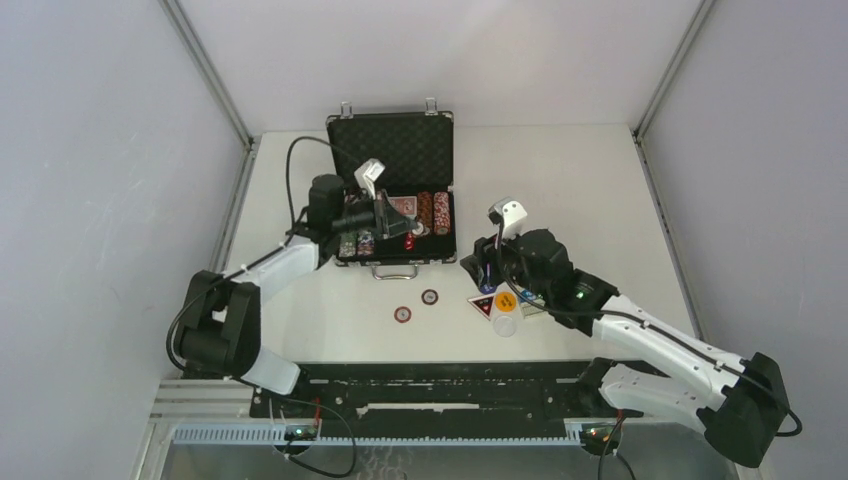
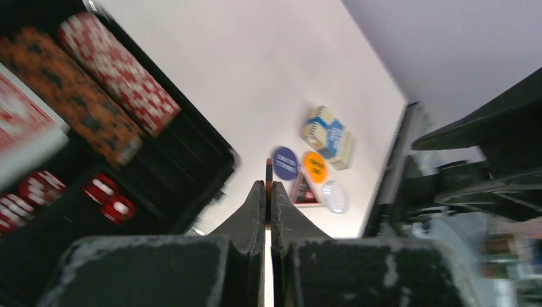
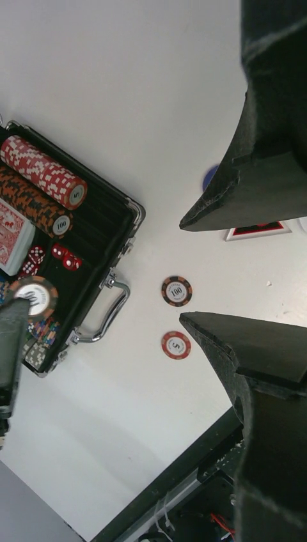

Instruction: Pack up texas hold em set

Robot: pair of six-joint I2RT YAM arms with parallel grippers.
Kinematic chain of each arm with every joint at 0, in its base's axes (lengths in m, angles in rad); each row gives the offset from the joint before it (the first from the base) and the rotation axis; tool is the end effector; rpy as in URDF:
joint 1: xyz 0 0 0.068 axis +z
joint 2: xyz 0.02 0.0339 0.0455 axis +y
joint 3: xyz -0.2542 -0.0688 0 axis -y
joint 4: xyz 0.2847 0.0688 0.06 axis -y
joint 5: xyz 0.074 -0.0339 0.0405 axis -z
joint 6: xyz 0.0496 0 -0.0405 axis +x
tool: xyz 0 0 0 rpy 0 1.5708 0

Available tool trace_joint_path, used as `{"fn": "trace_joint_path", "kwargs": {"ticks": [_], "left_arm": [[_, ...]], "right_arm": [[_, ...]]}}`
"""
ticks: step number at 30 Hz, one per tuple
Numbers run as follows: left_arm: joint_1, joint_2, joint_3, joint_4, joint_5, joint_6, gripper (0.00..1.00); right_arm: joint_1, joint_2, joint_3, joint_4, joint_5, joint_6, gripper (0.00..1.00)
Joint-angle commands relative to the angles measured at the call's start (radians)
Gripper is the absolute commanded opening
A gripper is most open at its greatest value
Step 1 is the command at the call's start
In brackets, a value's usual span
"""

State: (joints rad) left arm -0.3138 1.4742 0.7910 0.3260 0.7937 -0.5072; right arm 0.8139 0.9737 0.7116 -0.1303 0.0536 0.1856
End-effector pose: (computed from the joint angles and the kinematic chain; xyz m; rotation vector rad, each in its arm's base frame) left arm 0.3278 -0.1435 0.1953 0.3778 2.0031 -1.2943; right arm 0.1954 0.2030 0.2607 -0.5873 1.9241 0.5969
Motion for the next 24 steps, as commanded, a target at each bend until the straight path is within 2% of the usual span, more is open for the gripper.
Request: {"fn": "trace_joint_path", "kwargs": {"ticks": [1, 3, 10, 19, 24], "left_arm": [[0.002, 0.038, 0.194, -0.265, -0.002, 0.483, 0.00], [0.002, 0.052, 0.250, -0.348, -0.021, 0.633, 0.00], [0.001, 0.164, 0.453, -0.692, -0.095, 0.998, 0.00], [-0.017, 0.308, 0.596, -0.816, -0.047, 1.285, 0.00], [-0.039, 0.363, 0.687, -0.885, -0.023, 1.364, 0.00]], "right_arm": [[-0.041, 0.007, -0.008, 0.009, -0.071, 0.008, 0.58], [-0.055, 0.021, -0.008, 0.015, -0.076, 0.005, 0.58], [-0.097, 0.078, -0.007, 0.050, -0.109, -0.001, 0.57], [-0.125, 0.155, -0.001, 0.078, -0.140, -0.009, 0.57], [-0.137, 0.181, -0.001, 0.091, -0.145, -0.006, 0.57]]}}
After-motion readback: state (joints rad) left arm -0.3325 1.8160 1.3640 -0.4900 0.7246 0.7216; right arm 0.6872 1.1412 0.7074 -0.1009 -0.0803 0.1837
